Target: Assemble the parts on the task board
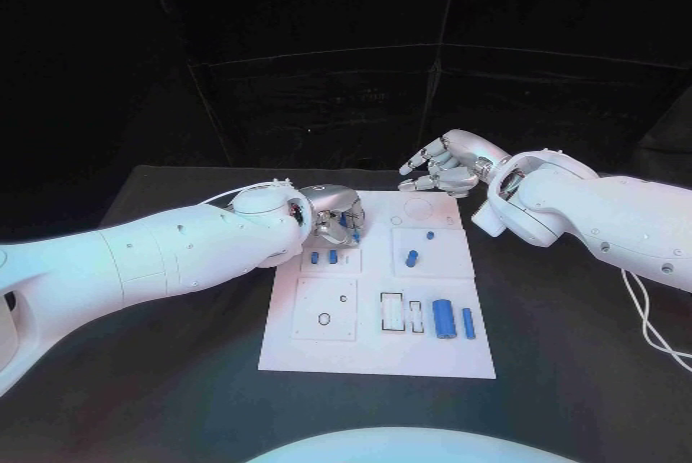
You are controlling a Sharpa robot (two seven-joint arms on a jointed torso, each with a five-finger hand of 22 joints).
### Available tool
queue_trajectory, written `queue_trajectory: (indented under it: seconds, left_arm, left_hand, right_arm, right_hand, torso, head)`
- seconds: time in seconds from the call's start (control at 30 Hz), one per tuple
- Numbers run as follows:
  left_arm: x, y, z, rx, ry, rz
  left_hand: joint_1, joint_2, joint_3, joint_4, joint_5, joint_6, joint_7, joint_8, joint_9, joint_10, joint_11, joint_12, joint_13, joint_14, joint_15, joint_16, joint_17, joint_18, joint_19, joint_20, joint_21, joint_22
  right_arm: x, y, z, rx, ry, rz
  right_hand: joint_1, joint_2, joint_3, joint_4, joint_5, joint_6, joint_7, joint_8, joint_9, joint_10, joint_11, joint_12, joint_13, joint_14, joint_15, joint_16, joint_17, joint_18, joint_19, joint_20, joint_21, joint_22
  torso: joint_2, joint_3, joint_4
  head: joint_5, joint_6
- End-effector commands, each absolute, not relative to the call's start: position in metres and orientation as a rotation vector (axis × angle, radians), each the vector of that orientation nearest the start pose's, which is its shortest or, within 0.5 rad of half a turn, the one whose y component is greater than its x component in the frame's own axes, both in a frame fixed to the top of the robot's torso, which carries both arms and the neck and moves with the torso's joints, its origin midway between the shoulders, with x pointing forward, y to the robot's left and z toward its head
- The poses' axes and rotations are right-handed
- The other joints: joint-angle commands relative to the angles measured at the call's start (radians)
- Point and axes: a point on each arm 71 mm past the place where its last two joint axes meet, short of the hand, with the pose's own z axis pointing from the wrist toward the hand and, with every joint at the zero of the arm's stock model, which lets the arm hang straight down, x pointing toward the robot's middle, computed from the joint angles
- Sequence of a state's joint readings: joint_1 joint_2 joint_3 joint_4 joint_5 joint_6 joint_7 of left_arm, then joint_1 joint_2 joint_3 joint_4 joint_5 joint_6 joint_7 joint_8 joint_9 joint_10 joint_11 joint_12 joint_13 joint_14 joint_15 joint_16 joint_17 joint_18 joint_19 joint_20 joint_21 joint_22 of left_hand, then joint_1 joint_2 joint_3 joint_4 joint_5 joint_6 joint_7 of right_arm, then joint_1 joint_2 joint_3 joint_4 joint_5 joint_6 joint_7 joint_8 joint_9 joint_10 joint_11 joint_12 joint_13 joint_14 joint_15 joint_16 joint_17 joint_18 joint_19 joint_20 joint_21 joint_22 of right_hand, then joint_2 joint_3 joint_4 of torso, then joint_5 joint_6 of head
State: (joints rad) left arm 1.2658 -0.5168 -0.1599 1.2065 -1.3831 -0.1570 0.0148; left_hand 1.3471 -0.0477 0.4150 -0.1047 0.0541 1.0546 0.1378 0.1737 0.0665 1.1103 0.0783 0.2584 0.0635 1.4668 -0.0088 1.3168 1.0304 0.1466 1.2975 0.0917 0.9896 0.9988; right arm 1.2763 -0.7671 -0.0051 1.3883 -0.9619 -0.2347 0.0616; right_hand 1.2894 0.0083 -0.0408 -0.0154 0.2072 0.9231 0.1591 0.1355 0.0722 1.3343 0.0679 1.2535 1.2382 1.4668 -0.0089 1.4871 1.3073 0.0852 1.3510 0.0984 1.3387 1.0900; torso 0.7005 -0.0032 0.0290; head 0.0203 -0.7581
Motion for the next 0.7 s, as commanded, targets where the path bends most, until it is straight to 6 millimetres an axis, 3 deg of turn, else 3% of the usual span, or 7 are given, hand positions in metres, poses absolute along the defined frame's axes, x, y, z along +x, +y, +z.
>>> queue_trajectory:
  seconds: [0.03,0.3,0.7]
  left_arm:
    - [0.523,0.114,-0.206,0.303,1.752,-0.816]
    - [0.52,0.122,-0.196,0.275,1.744,-0.84]
    - [0.516,0.154,-0.196,0.245,1.816,-0.792]
  left_hand:
    - [0.004,-0.012,0.01,-0.001,-0.005,0.001,0.01,-0.008,0.0,0.008,0.001,-0.009,0.0,0.013,0.002,0.003,-0.003,-0.01,0.008,0.003,0.003,0.002]
    - [-0.003,-0.02,0.019,-0.003,-0.005,0.004,0.013,-0.016,0.0,0.014,0.003,-0.02,0.001,0.013,0.004,0.005,-0.006,-0.01,0.007,0.005,0.004,0.005]
    - [-0.009,-0.026,0.024,-0.005,-0.005,0.011,0.012,-0.02,0.001,0.023,0.002,-0.026,0.002,0.012,0.004,0.005,-0.01,-0.01,0.006,0.005,0.006,0.008]
  right_arm:
    - [0.525,-0.197,-0.143,0.191,1.676,0.99]
    - [0.525,-0.198,-0.143,0.191,1.675,0.99]
    - [0.526,-0.2,-0.143,0.195,1.675,0.983]
  right_hand:
    - [-0.003,0.01,-0.008,0.0,0.004,-0.007,-0.002,0.003,-0.001,-0.005,0.001,-0.004,0.001,0.063,0.001,-0.004,0.077,0.01,-0.008,-0.001,-0.005,0.0]
    - [-0.003,0.01,-0.008,0.0,0.004,-0.007,-0.002,0.003,-0.001,-0.005,0.001,-0.004,0.001,0.063,0.001,-0.004,0.077,0.01,-0.008,-0.001,-0.005,0.0]
    - [-0.002,0.012,-0.009,0.0,0.005,-0.006,-0.002,0.004,-0.001,-0.006,0.001,-0.005,-0.001,0.062,0.001,-0.005,0.076,0.011,-0.009,-0.001,-0.006,-0.003]
  torso:
    - [-0.001,-0.0006,0.0009]
    - [-0.001,0.0009,0.0022]
    - [0.0,0.0007,0.0013]
  head:
    - [0.0,0.001]
    - [0.007,-0.001]
    - [0.008,0.001]
